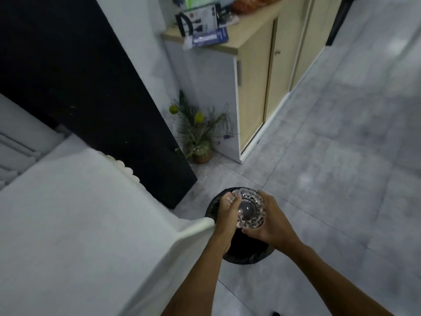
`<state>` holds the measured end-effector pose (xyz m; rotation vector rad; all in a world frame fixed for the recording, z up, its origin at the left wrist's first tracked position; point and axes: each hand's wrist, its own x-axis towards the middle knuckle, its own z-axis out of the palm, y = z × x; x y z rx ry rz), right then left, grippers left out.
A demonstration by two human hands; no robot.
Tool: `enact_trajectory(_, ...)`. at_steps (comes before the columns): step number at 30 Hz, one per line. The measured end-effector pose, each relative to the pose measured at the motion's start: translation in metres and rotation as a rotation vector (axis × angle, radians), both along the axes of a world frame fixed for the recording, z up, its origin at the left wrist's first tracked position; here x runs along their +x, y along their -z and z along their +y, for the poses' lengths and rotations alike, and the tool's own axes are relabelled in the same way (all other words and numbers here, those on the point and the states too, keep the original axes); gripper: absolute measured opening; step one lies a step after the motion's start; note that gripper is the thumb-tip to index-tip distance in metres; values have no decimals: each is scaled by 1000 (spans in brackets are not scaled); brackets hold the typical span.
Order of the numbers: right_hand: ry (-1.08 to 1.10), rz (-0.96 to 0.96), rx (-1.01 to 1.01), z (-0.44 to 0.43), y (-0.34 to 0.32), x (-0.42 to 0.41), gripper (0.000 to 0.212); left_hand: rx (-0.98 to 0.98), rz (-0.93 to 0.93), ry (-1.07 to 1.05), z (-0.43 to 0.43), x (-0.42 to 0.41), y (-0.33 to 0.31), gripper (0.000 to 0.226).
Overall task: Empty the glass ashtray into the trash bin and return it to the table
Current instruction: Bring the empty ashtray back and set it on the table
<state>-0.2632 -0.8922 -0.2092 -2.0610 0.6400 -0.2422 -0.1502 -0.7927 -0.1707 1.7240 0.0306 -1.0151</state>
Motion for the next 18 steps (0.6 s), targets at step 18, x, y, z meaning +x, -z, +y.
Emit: enact_trajectory(18,-326,-97,-290,183,-343,17,104,-239,-389,243,266,15,-275,110)
